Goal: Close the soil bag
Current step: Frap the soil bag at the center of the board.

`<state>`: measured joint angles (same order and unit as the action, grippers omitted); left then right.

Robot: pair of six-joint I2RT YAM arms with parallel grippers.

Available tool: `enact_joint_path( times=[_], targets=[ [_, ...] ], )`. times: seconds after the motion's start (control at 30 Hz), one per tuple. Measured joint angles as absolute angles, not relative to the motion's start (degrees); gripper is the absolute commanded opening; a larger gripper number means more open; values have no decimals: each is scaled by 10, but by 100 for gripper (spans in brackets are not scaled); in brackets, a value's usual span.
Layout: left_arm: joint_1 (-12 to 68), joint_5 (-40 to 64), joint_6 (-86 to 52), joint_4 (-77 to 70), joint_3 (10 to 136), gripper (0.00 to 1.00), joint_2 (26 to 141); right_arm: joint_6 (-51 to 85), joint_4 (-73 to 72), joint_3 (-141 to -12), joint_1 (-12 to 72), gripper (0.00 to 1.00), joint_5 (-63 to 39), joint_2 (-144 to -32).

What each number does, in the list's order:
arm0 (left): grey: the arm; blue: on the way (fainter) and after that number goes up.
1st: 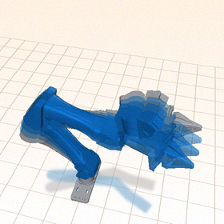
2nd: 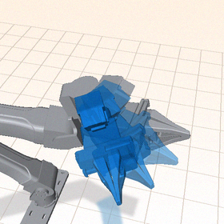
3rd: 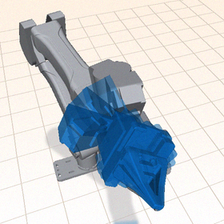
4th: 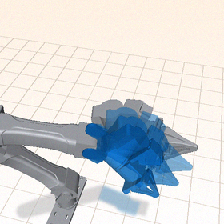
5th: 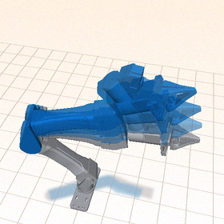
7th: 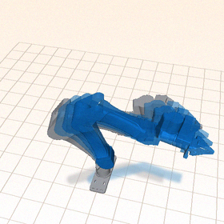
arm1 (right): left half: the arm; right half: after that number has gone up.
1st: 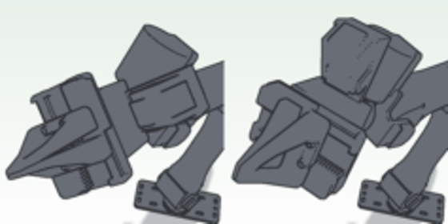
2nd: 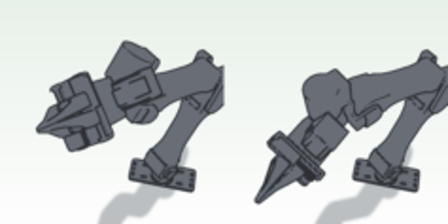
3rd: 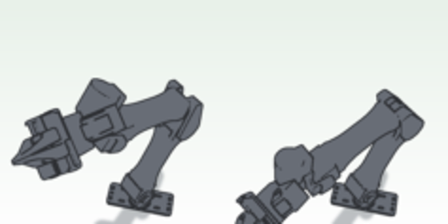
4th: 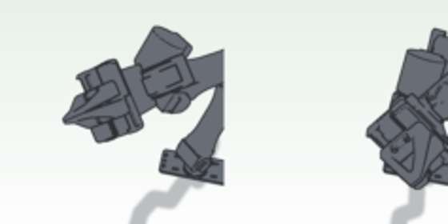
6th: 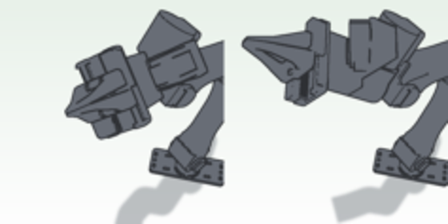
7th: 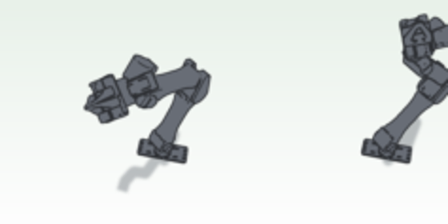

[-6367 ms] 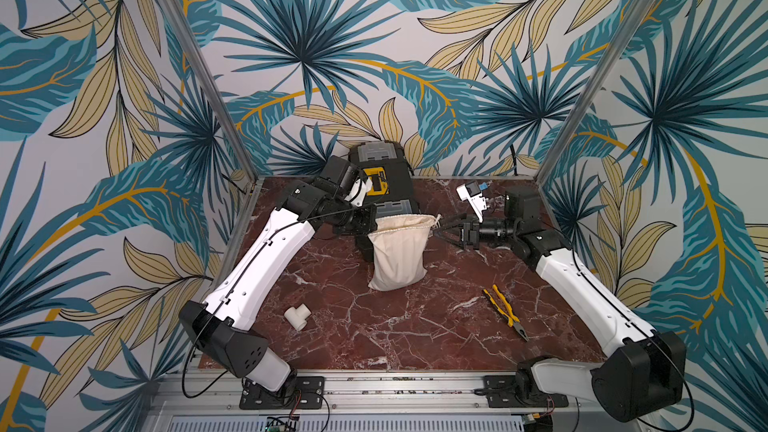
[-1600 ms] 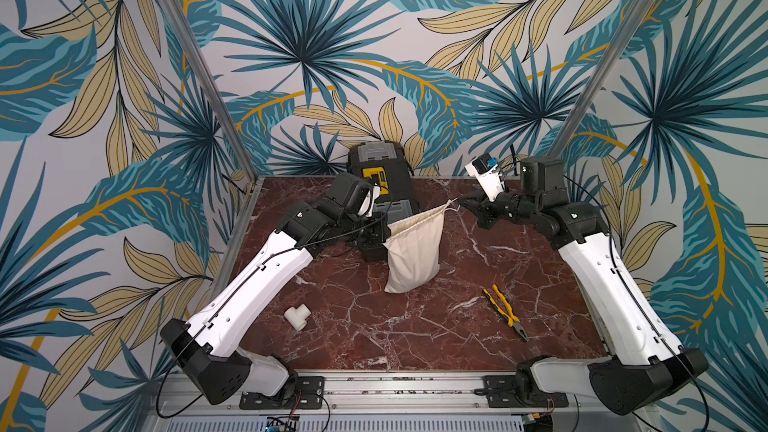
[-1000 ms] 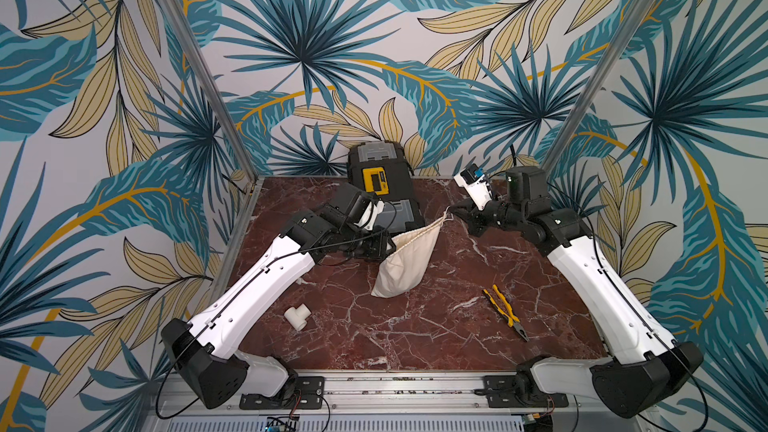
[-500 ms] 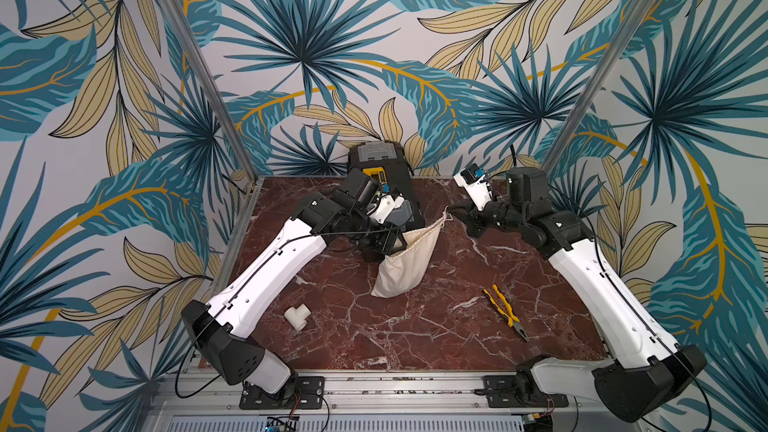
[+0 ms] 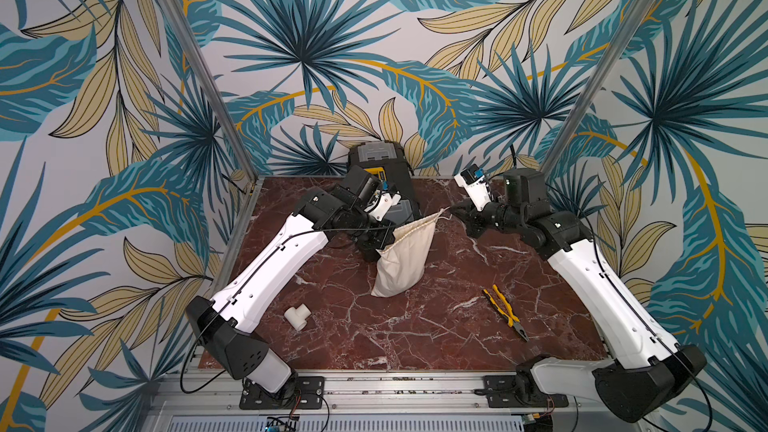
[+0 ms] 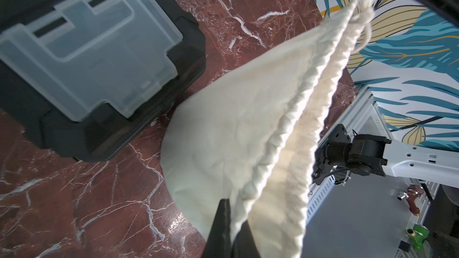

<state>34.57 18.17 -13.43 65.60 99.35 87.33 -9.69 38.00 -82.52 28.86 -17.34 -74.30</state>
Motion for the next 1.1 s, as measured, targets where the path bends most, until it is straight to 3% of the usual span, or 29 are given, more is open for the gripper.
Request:
enact_joint_path(
  times=[0.5,1.1],
  targets=[
    [354,167,-222,571,905,0,778,-73,445,-902,318,0,-131,-746],
    [356,145,-249,575,878,0,768,-114,455,-855,324,0,-77,-780]
  ],
)
